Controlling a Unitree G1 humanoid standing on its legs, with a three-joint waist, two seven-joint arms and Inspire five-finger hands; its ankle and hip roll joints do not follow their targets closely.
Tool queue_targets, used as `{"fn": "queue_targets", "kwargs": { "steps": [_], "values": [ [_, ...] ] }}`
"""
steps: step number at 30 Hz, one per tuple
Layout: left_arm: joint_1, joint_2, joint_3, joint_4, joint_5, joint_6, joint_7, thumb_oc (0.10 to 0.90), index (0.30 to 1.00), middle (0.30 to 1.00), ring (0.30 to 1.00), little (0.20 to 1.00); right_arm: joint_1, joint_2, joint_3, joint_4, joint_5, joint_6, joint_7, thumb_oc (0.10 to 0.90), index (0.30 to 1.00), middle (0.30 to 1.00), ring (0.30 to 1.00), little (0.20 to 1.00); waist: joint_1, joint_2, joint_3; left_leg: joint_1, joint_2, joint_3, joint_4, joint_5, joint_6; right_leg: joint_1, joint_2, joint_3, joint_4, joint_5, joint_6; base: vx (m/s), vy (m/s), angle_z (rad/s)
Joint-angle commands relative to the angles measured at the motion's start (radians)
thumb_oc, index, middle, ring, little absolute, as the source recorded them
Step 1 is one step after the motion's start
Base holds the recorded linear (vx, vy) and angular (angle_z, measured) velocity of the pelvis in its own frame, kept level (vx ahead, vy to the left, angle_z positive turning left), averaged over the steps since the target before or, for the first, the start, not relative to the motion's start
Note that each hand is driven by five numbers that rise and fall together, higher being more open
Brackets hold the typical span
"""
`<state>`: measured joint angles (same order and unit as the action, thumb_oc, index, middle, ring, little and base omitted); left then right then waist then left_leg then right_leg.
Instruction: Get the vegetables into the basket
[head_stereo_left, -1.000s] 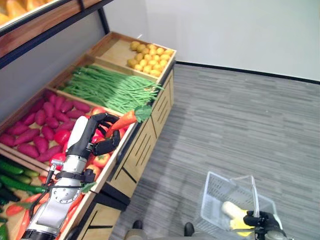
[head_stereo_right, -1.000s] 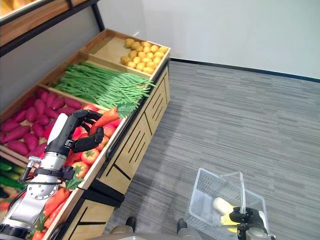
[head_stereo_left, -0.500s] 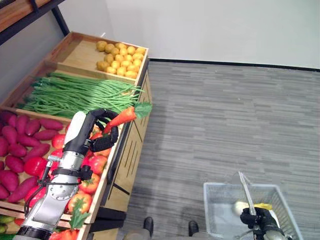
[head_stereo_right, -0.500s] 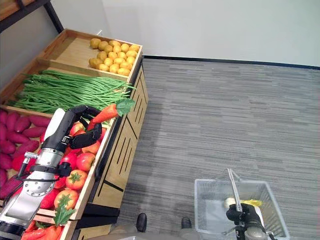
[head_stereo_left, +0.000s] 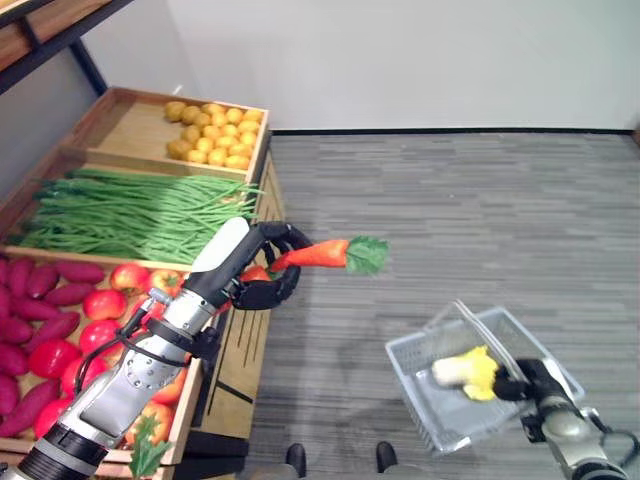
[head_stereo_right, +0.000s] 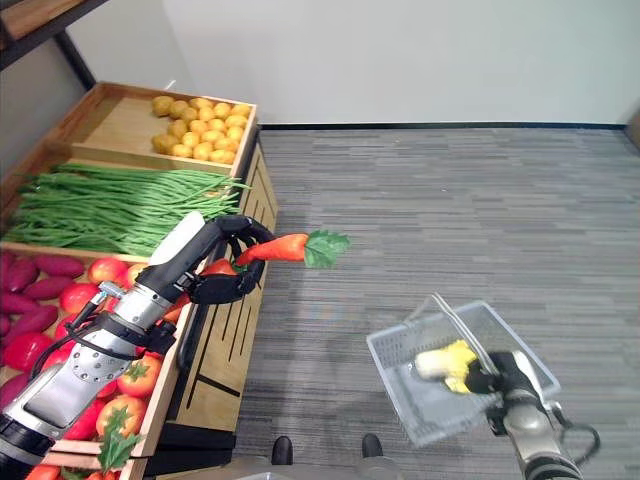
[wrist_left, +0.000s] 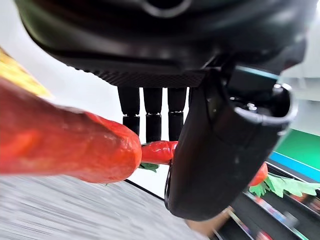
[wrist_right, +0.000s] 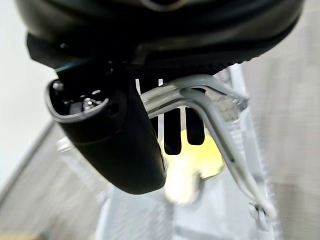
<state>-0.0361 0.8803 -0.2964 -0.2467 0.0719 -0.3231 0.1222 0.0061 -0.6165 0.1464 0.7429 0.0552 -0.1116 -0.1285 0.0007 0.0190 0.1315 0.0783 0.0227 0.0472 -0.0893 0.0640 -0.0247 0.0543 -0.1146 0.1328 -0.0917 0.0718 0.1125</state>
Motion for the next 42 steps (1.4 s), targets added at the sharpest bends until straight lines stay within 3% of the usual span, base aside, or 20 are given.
{"fn": "queue_targets", "kwargs": {
  "steps": [1, 15, 17, 23, 31, 33, 42],
  "values": [
    [-0.175, -0.002, -0.012, -0.046, -0.062, -0.094, 0.029, 0.400, 0.300, 0.300, 0.300, 0.300, -0.169, -0.090, 0.006, -0.052, 0.016, -0.135, -0.048, 0.400, 0.300, 0.300, 0.300, 0.300, 0.008, -0.043, -0.098, -0.028, 0.039, -0.005, 0.002, -0.018, -0.048, -0.010, -0.059, -0.066, 0.006, 0.001, 0.069, -0.01, -0.007, -0.09],
    [-0.361, 0.007, -0.214, -0.054, -0.091, -0.098, -0.013, 0.400, 0.300, 0.300, 0.300, 0.300, -0.344, -0.124, 0.097, -0.151, 0.033, -0.142, -0.052, 0.400, 0.300, 0.300, 0.300, 0.300, 0.005, -0.039, -0.112, -0.017, 0.042, 0.010, 0.002, -0.032, -0.053, -0.008, -0.061, -0.065, 0.004, 0.000, 0.075, 0.01, -0.006, -0.02],
    [-0.405, 0.012, -0.280, -0.026, -0.089, -0.096, -0.030, 0.400, 0.300, 0.300, 0.300, 0.300, -0.392, -0.118, 0.119, -0.212, 0.084, -0.151, -0.044, 0.400, 0.300, 0.300, 0.300, 0.300, 0.000, -0.038, -0.115, -0.016, 0.044, 0.017, 0.002, -0.032, -0.054, -0.013, -0.060, -0.061, 0.004, 0.004, 0.078, 0.03, -0.007, -0.03],
    [-0.436, -0.016, -0.330, 0.032, -0.060, -0.086, -0.034, 0.400, 0.300, 0.300, 0.300, 0.300, -0.407, -0.098, 0.134, -0.293, 0.130, -0.159, -0.027, 0.400, 0.300, 0.300, 0.300, 0.300, -0.006, -0.038, -0.116, -0.015, 0.047, 0.026, 0.002, -0.032, -0.054, -0.017, -0.060, -0.056, 0.004, 0.006, 0.080, 0.01, -0.002, -0.06],
    [-0.500, -0.082, -0.428, 0.200, 0.115, -0.075, -0.043, 0.400, 0.300, 0.300, 0.300, 0.300, -0.370, -0.073, 0.139, -0.449, 0.198, -0.179, 0.016, 0.400, 0.300, 0.300, 0.300, 0.300, -0.026, -0.043, -0.130, -0.011, 0.047, 0.035, 0.002, -0.037, -0.053, -0.018, -0.060, -0.052, 0.004, 0.005, 0.083, 0.00, 0.000, 0.00],
    [-0.504, -0.109, -0.448, 0.303, 0.208, -0.069, -0.037, 0.400, 0.300, 0.300, 0.300, 0.300, -0.362, -0.067, 0.141, -0.523, 0.230, -0.189, 0.036, 0.400, 0.300, 0.300, 0.300, 0.300, -0.035, -0.044, -0.135, -0.009, 0.048, 0.045, 0.002, -0.039, -0.053, -0.023, -0.063, -0.045, 0.004, 0.007, 0.086, 0.00, 0.003, -0.09],
    [-0.500, -0.144, -0.433, 0.477, 0.352, -0.036, 0.020, 0.400, 0.300, 0.300, 0.300, 0.300, -0.322, -0.047, 0.155, -0.664, 0.335, -0.202, 0.101, 0.400, 0.300, 0.300, 0.300, 0.300, -0.049, -0.048, -0.142, -0.005, 0.049, 0.063, 0.002, -0.041, -0.053, -0.032, -0.064, -0.036, 0.004, 0.012, 0.089, 0.00, 0.001, -0.04]
  ]
}}
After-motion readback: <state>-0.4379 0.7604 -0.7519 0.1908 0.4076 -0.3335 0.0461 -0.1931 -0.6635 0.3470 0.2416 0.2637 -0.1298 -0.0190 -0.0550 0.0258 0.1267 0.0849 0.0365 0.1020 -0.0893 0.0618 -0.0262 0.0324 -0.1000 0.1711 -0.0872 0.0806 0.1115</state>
